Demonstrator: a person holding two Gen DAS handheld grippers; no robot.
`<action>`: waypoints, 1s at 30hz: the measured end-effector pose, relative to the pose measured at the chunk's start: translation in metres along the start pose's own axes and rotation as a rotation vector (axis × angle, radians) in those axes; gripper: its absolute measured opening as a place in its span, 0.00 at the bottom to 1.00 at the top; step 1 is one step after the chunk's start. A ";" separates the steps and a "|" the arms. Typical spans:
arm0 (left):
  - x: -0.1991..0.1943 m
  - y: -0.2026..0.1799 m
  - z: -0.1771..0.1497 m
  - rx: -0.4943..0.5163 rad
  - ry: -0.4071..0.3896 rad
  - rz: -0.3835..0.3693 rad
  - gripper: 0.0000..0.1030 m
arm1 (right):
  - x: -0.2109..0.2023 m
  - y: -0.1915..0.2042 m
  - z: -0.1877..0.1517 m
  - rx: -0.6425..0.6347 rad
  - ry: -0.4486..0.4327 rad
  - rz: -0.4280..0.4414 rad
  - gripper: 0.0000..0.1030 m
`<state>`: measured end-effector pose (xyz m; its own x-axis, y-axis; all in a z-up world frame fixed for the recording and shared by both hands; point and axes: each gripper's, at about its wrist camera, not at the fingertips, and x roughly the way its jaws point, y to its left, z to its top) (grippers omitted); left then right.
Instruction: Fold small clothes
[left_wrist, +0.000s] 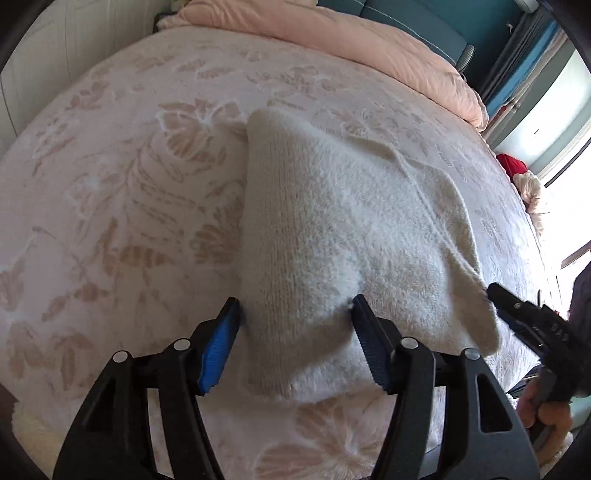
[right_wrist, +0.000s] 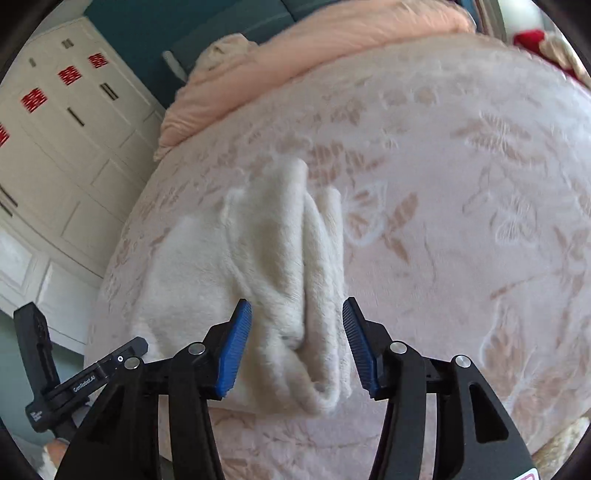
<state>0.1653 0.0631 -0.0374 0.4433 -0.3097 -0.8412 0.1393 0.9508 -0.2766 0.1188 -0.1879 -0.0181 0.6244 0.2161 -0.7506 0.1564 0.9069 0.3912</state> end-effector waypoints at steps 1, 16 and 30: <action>-0.012 -0.004 0.001 0.013 -0.037 0.026 0.58 | -0.005 0.010 0.001 -0.033 -0.011 0.009 0.29; -0.034 -0.045 -0.014 0.157 -0.031 0.192 0.62 | -0.024 0.057 -0.033 -0.153 0.029 -0.127 0.11; -0.073 -0.066 -0.070 0.187 -0.068 0.217 0.76 | -0.066 0.032 -0.100 -0.075 0.022 -0.189 0.19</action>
<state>0.0620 0.0225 0.0095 0.5376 -0.1043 -0.8367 0.1929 0.9812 0.0017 0.0059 -0.1367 -0.0098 0.5720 0.0470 -0.8189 0.2114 0.9562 0.2025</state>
